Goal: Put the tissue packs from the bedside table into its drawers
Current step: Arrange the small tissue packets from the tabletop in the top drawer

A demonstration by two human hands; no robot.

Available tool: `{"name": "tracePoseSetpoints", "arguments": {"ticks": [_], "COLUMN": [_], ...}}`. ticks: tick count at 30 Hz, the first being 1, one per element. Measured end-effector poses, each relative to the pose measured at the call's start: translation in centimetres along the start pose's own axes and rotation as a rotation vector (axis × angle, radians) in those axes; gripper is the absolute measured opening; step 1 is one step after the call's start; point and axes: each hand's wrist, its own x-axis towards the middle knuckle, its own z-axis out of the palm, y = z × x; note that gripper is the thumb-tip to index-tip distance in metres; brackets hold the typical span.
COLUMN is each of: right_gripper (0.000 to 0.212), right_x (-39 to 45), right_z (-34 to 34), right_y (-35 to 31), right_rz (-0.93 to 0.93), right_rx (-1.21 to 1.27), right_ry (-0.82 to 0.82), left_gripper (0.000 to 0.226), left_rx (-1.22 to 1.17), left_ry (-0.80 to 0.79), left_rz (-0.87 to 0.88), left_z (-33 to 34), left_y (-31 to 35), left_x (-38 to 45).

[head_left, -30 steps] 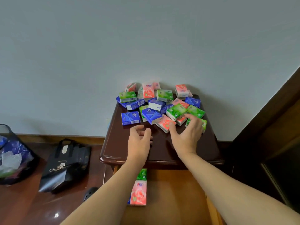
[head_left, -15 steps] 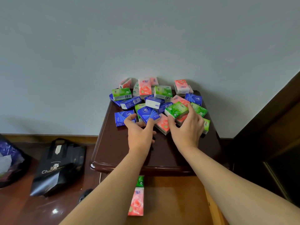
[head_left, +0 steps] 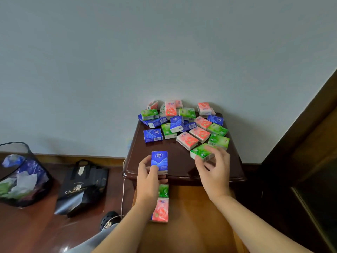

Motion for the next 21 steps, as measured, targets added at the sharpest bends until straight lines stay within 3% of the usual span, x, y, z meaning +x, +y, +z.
{"name": "tracePoseSetpoints", "arguments": {"ticks": [4,8,9,14,21], "right_gripper": [0.027,0.059,0.059,0.027,0.028], "right_x": [-4.0,-8.2,-9.2,-14.0,-17.7], "right_z": [-1.7,-1.7,-1.5,0.4,4.4], "right_y": [-1.7,-2.1,-2.0,-1.6,-1.5], "right_rz": [0.25,0.445,0.486,0.691,0.873], "right_rx": [0.126,0.099,0.067,0.022,-0.136], "right_ry": [-0.007,-0.157,-0.186,-0.284,-0.491], "left_gripper": [0.036,0.036,0.036,0.035,0.045], "left_rx": [0.036,0.107,0.134,0.288,0.308], "left_ry": [0.016,0.105,0.136,0.227,0.246], "left_rz": [0.02,0.032,0.03,0.071,0.093], "left_z": [-3.4,-6.2,-6.9,-10.2,-11.8], "left_y": [-1.1,-2.7,-3.1,-4.6,-5.3], "left_x": [-4.2,-7.3,-7.9,-10.0,-9.9]}}
